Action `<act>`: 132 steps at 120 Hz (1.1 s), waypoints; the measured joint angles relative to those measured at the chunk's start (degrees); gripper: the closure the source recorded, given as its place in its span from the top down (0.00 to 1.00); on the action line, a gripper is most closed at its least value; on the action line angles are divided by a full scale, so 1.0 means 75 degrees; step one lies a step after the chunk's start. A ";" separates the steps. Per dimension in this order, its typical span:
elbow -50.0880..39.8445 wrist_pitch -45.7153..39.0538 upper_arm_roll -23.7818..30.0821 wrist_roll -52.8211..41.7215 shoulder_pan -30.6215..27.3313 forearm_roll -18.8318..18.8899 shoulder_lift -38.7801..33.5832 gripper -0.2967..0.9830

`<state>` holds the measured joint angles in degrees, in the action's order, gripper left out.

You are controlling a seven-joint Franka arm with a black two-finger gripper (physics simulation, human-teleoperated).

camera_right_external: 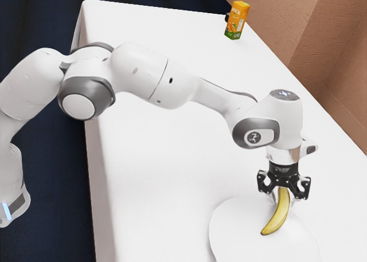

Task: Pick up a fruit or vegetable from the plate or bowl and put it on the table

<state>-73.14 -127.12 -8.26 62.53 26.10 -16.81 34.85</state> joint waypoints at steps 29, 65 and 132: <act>0.0011 0.0022 -0.0001 -0.0072 -0.0003 0.0012 0.0032 0.41; 0.0077 0.0242 -0.0063 -0.0168 -0.0021 0.0021 -0.0147 0.37; 0.0061 0.2074 -0.2006 -0.0231 -0.0087 0.0039 -0.1668 0.36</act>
<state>-72.68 -111.57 -23.31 60.80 25.45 -16.52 22.34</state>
